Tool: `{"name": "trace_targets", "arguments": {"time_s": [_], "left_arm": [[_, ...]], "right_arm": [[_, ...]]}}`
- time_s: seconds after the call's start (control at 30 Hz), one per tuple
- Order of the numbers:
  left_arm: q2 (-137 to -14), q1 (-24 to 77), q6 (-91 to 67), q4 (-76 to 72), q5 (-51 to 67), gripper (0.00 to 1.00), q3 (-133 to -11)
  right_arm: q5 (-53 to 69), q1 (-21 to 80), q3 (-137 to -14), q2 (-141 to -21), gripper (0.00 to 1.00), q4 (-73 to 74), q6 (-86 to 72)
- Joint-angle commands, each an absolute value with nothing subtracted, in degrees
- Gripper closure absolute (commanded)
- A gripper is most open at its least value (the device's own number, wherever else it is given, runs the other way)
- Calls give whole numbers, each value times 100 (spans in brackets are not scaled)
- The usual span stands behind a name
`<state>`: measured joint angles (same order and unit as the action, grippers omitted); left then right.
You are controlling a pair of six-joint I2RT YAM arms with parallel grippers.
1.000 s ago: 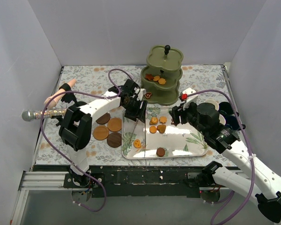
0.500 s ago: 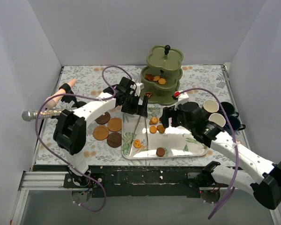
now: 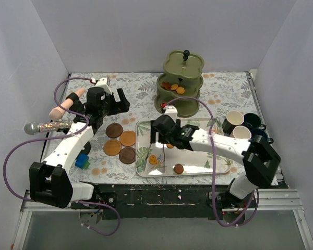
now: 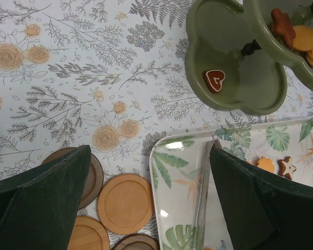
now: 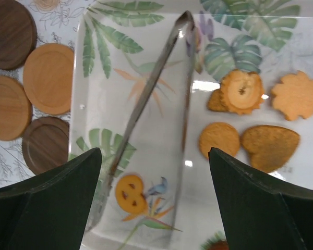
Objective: Serve the afternoon tea
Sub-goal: Place the clamp on the tray, then pick up the clamp from the tray.
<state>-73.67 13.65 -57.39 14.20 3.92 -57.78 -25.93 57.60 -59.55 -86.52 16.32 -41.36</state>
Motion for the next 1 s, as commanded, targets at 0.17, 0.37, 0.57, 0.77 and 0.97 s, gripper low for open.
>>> {"name": "trace_targets", "arguments": {"time_s": [0.17, 0.37, 0.57, 0.77, 0.97], "left_arm": [[-7049, 1406, -5740, 1002, 79, 2, -5423], [-6926, 1415, -5686, 1002, -88, 2, -5388], [-6943, 1424, -5669, 1002, -44, 2, -5388], [-6996, 1415, -5643, 1002, -44, 2, -5388], [-7058, 1406, -5599, 1011, -96, 2, -5396]], "right_arm": [[-3181, 5985, -8102, -10686, 7, 3594, -5282], [-3269, 5994, -8402, -11047, 7, 3876, -5327], [-2839, 6003, -8639, -11539, 12, 3815, -5036], [-2856, 6003, -8508, -11575, 25, 3753, -4913], [-2777, 6003, -8236, -11418, 39, 3446, -4773]]}}
